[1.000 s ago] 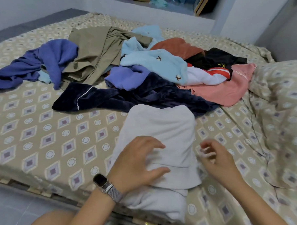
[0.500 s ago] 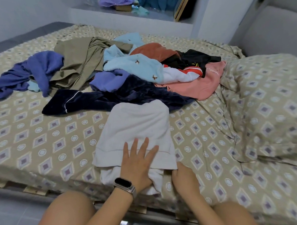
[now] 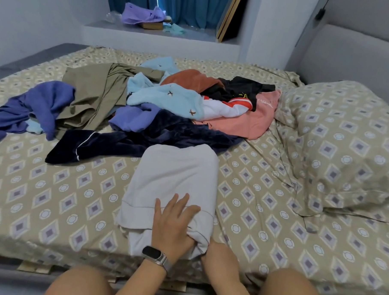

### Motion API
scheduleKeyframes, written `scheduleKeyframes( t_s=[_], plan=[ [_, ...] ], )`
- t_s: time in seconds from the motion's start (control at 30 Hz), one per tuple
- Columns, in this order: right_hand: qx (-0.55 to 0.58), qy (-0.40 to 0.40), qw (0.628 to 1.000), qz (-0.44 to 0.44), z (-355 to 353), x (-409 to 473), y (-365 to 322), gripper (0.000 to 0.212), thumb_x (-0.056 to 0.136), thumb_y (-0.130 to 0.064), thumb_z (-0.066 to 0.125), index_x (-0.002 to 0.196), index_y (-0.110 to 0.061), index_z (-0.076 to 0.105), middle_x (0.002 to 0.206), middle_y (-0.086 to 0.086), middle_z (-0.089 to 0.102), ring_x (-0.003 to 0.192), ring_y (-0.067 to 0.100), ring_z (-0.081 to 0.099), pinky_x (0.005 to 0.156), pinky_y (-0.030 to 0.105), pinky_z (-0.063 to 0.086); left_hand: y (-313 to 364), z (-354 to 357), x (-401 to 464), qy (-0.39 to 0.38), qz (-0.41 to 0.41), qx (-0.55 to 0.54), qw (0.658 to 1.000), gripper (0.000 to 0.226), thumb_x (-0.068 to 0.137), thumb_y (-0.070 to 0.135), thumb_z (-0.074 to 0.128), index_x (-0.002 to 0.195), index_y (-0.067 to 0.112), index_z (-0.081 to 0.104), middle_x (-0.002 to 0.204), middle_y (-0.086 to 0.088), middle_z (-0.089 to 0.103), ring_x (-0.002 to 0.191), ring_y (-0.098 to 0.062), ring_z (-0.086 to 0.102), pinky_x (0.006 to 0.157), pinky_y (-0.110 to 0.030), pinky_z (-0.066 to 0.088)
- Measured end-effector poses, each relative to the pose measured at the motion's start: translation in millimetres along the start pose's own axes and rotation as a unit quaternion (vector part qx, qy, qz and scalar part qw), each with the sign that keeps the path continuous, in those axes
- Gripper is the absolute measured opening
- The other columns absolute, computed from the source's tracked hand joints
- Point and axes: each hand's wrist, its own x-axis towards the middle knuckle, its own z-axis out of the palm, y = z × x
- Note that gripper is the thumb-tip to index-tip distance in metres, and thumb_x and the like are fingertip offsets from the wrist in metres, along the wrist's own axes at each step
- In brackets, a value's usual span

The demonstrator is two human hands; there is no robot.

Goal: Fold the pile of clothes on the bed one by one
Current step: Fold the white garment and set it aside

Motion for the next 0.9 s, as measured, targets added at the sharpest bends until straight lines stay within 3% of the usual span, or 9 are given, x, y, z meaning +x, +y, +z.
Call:
scheduleKeyframes(
  t_s=[0.2, 0.33, 0.43, 0.5, 0.57, 0.63, 0.7, 0.77, 0.9],
  plan=[
    [0.285, -0.027, 0.958, -0.017, 6.7, -21.7, 10.2, 0.030, 0.100, -0.025, 0.043, 0.071, -0.020, 0.050, 0.053, 0.001, 0.061, 0.048, 0.006, 0.061, 0.057, 0.022, 0.051, 0.5, 1.5, 2.4, 0.023, -0.015, 0.000, 1.000, 0.065, 0.041, 0.016, 0.072, 0.098, 0.033, 0.047, 0.122, 0.001, 0.064, 0.117, -0.027, 0.060, 0.105, -0.062, 0.033],
    [0.116, -0.188, 0.973, -0.071, -17.9, -10.6, 28.4, 0.031, 0.098, -0.026, 0.048, 0.069, -0.031, 0.056, 0.068, -0.010, 0.063, 0.065, -0.002, 0.061, 0.082, 0.018, 0.049, 6.0, -0.8, -0.7, -0.148, 0.012, 0.097, 0.984, 0.077, 0.032, 0.037, 0.079, 0.101, 0.039, 0.044, 0.130, 0.000, 0.054, 0.127, -0.030, 0.050, 0.110, -0.058, 0.013],
    [-0.024, -0.309, 0.947, -0.080, -69.1, 2.0, 38.7, 0.022, 0.091, -0.017, 0.055, 0.086, -0.030, 0.071, 0.098, -0.013, 0.068, 0.094, 0.004, 0.062, 0.091, 0.022, 0.047, -0.9, -21.9, 0.8, -0.245, 0.060, 0.012, 0.968, 0.067, 0.063, 0.054, 0.063, 0.124, 0.045, 0.036, 0.155, 0.011, 0.011, 0.148, -0.017, -0.001, 0.116, -0.051, -0.013],
    [-0.010, -0.168, 0.984, -0.050, -92.6, 16.8, 38.8, 0.021, 0.096, -0.017, 0.046, 0.104, -0.019, 0.066, 0.113, 0.000, 0.068, 0.104, 0.016, 0.062, 0.085, 0.027, 0.046, -6.6, -45.9, 1.7, -0.245, -0.004, -0.187, 0.951, 0.053, 0.072, 0.052, 0.061, 0.123, 0.045, 0.049, 0.149, 0.019, 0.029, 0.142, -0.002, 0.021, 0.122, -0.039, 0.007],
    [0.108, 0.091, 0.989, -0.044, -96.5, 29.0, 24.1, 0.032, 0.102, -0.029, 0.040, 0.125, -0.014, 0.055, 0.131, 0.006, 0.058, 0.119, 0.022, 0.053, 0.095, 0.031, 0.042, -17.7, -60.7, 6.7, -0.041, -0.127, -0.325, 0.936, 0.025, 0.083, 0.032, 0.065, 0.107, 0.037, 0.062, 0.111, 0.014, 0.068, 0.106, -0.003, 0.062, 0.100, -0.035, 0.047],
    [0.173, 0.222, 0.955, -0.096, -85.5, 34.4, -1.9, 0.054, 0.100, -0.046, 0.038, 0.147, -0.020, 0.035, 0.154, 0.002, 0.033, 0.144, 0.022, 0.026, 0.116, 0.036, 0.022, -33.7, -65.6, 18.7, 0.158, -0.218, -0.244, 0.932, 0.018, 0.090, 0.017, 0.060, 0.106, 0.026, 0.065, 0.102, 0.006, 0.070, 0.097, -0.016, 0.065, 0.087, -0.035, 0.052],
    [0.121, 0.170, 0.970, -0.127, -63.1, 36.9, -27.2, 0.065, 0.096, -0.061, 0.030, 0.153, -0.036, 0.013, 0.163, -0.005, -0.002, 0.150, 0.021, -0.006, 0.121, 0.047, 0.005, -51.8, -64.3, 32.8, 0.179, -0.275, -0.175, 0.928, 0.031, 0.092, 0.025, 0.059, 0.120, 0.013, 0.061, 0.119, -0.006, 0.063, 0.113, -0.026, 0.056, 0.093, -0.037, 0.044],
    [0.067, 0.090, 0.988, -0.105, -31.4, 40.1, -40.1, 0.070, 0.090, -0.071, 0.024, 0.151, -0.047, -0.002, 0.158, -0.011, -0.029, 0.148, 0.024, -0.020, 0.117, 0.060, 0.005, -70.8, -52.9, 43.5, 0.090, -0.387, -0.195, 0.897, 0.063, 0.080, 0.055, 0.062, 0.124, 0.010, 0.056, 0.126, -0.011, 0.057, 0.118, -0.032, 0.051, 0.097, -0.041, 0.043],
    [0.155, 0.155, 0.972, -0.089, -13.2, 44.8, -36.2, 0.083, 0.073, -0.082, 0.028, 0.147, -0.048, 0.012, 0.160, -0.014, -0.013, 0.148, 0.021, -0.004, 0.116, 0.053, 0.019, -94.6, -34.2, 48.6, -0.020, -0.511, -0.465, 0.723, 0.107, 0.035, 0.082, 0.076, 0.119, 0.017, 0.058, 0.112, -0.002, 0.068, 0.098, -0.029, 0.067, 0.091, -0.043, 0.053]
  ],
)
